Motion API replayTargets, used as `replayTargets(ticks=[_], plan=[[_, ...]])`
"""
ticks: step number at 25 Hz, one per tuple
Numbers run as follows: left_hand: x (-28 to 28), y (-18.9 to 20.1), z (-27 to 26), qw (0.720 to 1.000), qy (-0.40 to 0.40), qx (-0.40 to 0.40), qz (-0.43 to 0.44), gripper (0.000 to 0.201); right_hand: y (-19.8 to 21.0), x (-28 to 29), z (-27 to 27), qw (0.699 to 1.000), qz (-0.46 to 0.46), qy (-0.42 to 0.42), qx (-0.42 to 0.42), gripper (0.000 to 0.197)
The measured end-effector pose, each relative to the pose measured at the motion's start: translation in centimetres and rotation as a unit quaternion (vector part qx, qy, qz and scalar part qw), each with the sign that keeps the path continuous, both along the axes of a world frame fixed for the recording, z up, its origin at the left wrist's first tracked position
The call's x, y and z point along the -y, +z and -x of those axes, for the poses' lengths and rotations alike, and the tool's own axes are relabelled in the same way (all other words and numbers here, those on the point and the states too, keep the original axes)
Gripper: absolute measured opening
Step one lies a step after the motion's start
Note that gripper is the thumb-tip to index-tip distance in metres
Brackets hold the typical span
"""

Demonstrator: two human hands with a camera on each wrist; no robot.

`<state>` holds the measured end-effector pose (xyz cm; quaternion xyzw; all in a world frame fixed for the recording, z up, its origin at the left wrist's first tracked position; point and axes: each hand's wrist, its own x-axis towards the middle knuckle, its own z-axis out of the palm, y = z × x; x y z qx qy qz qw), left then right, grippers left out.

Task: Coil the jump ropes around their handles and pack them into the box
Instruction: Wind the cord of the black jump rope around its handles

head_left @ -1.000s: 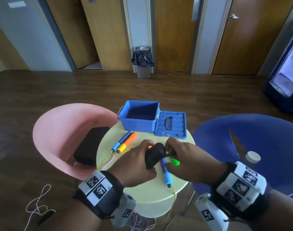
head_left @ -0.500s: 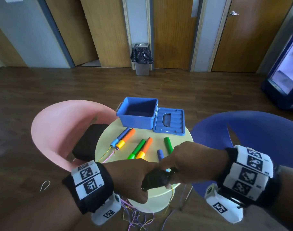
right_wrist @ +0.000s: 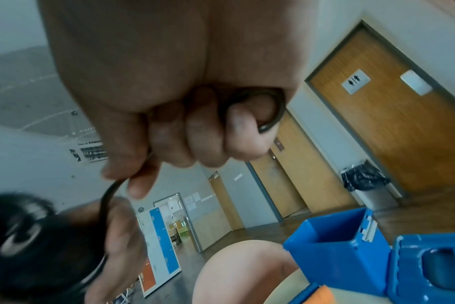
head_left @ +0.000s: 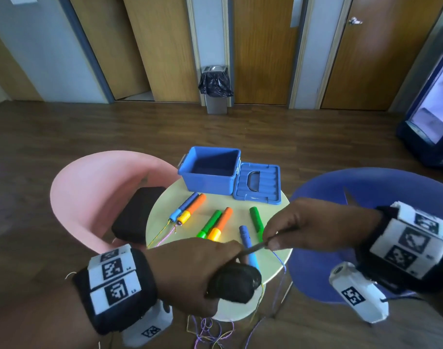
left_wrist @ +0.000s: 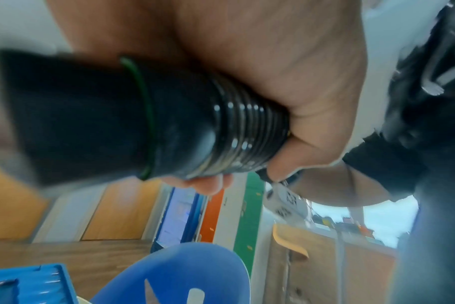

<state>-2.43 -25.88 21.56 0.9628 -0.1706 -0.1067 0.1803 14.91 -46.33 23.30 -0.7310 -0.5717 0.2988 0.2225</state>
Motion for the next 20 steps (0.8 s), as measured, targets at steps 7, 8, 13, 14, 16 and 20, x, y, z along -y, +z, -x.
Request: replayTargets(ticks=[7, 8, 13, 14, 16, 20], plan=[[0.0, -1.5, 0.5, 0.944, 0.153, -0.037, 0.29, 0.04, -4.3, -0.5, 2.3, 0.933, -0.123, -0.079, 0.33, 0.023], [0.3, -1.7, 0.5, 0.924, 0.159, -0.062, 0.342, 0.035, -5.0, -1.1, 2.8, 0.919, -0.128, -0.092, 0.361, 0.022], [0.0, -3.4, 0.2, 0.818, 0.206, -0.151, 0.515, 0.036, -6.2, -4.0, 4.3, 0.918, -0.154, -0.167, 0.326, 0.052], [-0.1, -3.6, 0.2, 0.797, 0.209, -0.163, 0.542, 0.039, -5.8, -4.2, 4.6, 0.925, -0.147, -0.168, 0.309, 0.059], [-0.5, -3.9, 0.3, 0.763, 0.212, -0.17, 0.586, 0.035, -5.5, -4.5, 5.0, 0.918, -0.148, -0.168, 0.326, 0.045], [-0.9, -4.4, 0.7, 0.69, 0.251, -0.164, 0.659, 0.046, -5.6, -4.0, 4.4, 0.89, -0.146, -0.197, 0.384, 0.036]])
